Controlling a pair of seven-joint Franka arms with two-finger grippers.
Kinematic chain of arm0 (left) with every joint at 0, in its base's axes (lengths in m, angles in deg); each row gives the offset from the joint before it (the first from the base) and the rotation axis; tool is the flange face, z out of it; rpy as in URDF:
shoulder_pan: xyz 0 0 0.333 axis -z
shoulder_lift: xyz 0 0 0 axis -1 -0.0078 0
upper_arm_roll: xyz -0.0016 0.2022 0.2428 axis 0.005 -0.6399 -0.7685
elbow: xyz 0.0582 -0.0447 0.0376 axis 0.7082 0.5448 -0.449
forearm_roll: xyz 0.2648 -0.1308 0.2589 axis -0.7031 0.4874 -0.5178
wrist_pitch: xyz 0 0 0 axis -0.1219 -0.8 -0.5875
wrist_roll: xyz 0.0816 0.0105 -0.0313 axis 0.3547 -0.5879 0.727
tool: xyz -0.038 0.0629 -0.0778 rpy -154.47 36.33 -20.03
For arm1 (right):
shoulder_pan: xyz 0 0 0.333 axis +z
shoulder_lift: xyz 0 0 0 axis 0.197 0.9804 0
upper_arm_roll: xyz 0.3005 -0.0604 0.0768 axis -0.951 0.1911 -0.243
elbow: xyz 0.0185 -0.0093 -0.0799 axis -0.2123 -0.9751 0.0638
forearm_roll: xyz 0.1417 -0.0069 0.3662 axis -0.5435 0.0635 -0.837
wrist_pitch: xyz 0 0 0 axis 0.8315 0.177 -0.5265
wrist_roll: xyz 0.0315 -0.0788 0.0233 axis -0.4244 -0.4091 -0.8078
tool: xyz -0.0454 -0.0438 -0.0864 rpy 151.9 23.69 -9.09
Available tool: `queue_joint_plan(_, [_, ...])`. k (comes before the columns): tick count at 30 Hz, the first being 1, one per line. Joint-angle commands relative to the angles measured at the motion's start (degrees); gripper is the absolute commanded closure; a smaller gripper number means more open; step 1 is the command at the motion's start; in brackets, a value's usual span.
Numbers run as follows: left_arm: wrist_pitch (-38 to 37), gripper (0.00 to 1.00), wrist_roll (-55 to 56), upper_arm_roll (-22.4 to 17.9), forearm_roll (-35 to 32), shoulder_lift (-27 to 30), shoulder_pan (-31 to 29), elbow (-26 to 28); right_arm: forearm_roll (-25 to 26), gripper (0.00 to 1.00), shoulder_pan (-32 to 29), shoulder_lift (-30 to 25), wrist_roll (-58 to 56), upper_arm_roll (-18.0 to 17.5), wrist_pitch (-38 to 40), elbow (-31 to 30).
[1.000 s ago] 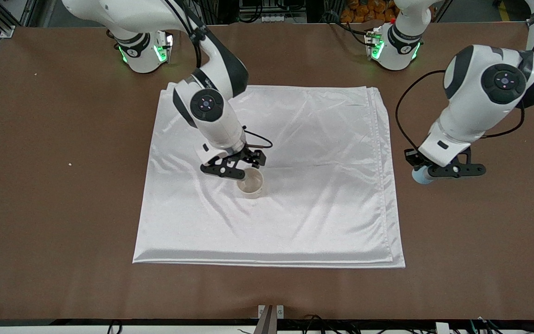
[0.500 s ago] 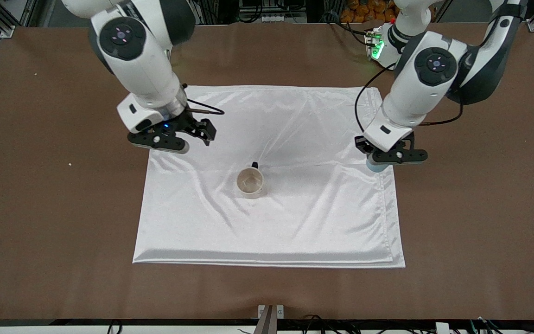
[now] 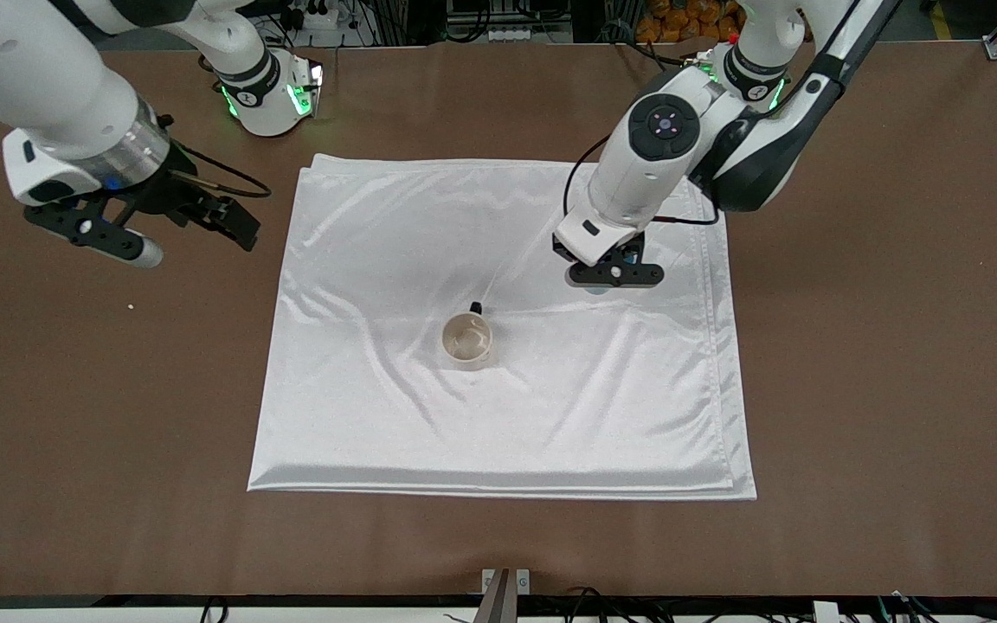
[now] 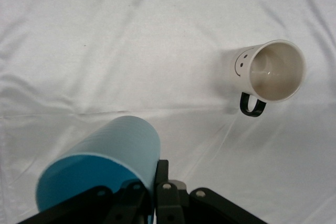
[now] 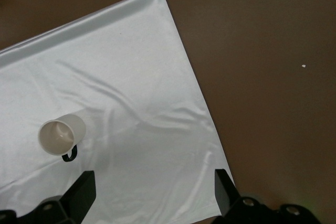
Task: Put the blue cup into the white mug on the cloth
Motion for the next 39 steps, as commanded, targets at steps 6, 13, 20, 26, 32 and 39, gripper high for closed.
queue_joint_plan(6, [-1.67, 1.00, 8.62, -14.45, -1.48, -10.41, 20.63, -13.99, 0.09, 0.00, -5.48, 0.80, -12.35, -0.29, 1.13, 1.03])
queue_joint_plan(13, [-1.58, 1.00, 11.52, -21.04, -1.12, -17.45, 28.72, -23.39, 0.44, 0.00, -6.54, 0.80, -12.70, -0.20, -0.01, 0.76])
queue_joint_plan(20, [-0.62, 1.00, 11.52, -24.57, -0.95, -20.97, 32.07, -29.37, 0.79, 0.00, -6.72, 0.89, -14.89, -0.20, -0.54, 0.76])
queue_joint_plan(26, [1.75, 1.00, 11.35, -24.57, -0.95, -24.04, 32.07, -34.73, 0.97, 0.00, -9.09, 0.89, -22.62, -0.20, -0.54, 0.94])
queue_joint_plan(32, [5.36, 1.00, 11.52, -24.39, -0.86, -27.21, 32.78, -38.17, 0.09, 0.00, -12.43, 0.37, -27.81, -0.20, -1.06, 0.59])
queue_joint_plan(39, [6.59, 1.00, 11.52, -24.39, -0.25, -30.55, 32.95, -41.68, 0.01, 0.00, -14.63, 0.28, -31.77, -0.29, -1.15, 0.41])
